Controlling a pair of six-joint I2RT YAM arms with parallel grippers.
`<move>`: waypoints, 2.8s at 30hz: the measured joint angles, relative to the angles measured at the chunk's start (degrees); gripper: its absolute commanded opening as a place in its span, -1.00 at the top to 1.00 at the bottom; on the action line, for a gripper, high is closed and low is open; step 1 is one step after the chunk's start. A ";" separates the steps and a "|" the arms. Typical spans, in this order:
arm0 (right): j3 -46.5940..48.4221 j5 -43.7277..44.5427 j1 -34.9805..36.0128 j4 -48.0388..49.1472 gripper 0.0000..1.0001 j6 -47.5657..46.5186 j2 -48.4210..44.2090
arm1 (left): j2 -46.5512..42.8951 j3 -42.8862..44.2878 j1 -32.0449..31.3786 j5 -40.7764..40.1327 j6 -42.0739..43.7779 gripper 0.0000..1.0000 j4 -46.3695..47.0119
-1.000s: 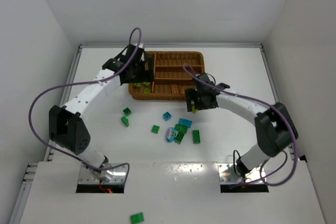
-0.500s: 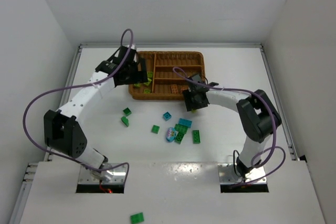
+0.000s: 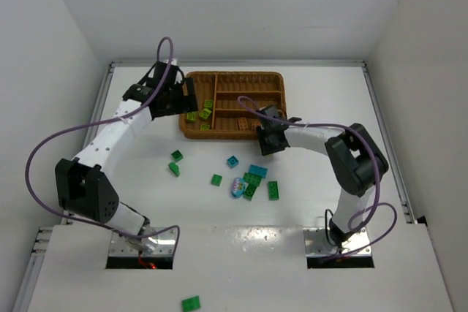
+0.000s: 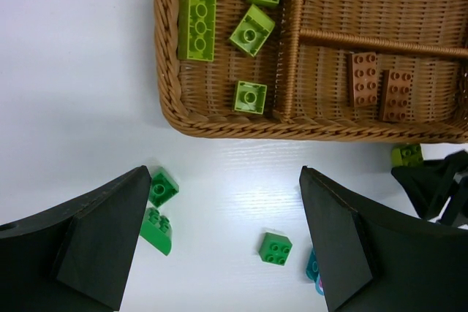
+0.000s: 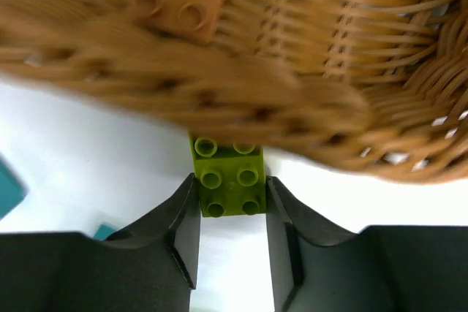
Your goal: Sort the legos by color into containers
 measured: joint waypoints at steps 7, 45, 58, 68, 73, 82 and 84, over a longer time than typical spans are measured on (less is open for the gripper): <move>-0.46 1.57 6.69 -3.74 0.62 1.03 -9.97 | -1.05 -3.32 3.41 0.37 -0.66 -0.79 0.07; 45.13 1.29 11.19 -10.86 -0.49 3.23 11.80 | -4.37 -34.71 6.67 2.93 -14.95 -0.42 9.25; 25.18 10.47 10.49 -8.39 -0.49 4.24 -7.30 | -2.03 -37.92 4.68 0.72 -18.99 0.70 12.17; 6.01 16.33 5.20 -12.85 -0.49 9.46 -26.08 | -7.41 -22.69 -3.26 3.06 -16.68 0.76 8.02; -1.53 17.14 2.27 -15.43 -0.49 15.67 -33.57 | 2.60 -5.66 -8.24 3.69 -15.32 0.80 8.61; -11.43 16.90 0.46 -22.69 -0.49 24.35 -41.90 | 28.83 21.53 -10.25 4.70 -12.00 0.80 7.32; -11.56 16.90 0.46 -23.71 -0.49 25.20 -43.15 | 33.86 26.97 -10.29 4.48 -11.45 0.78 6.67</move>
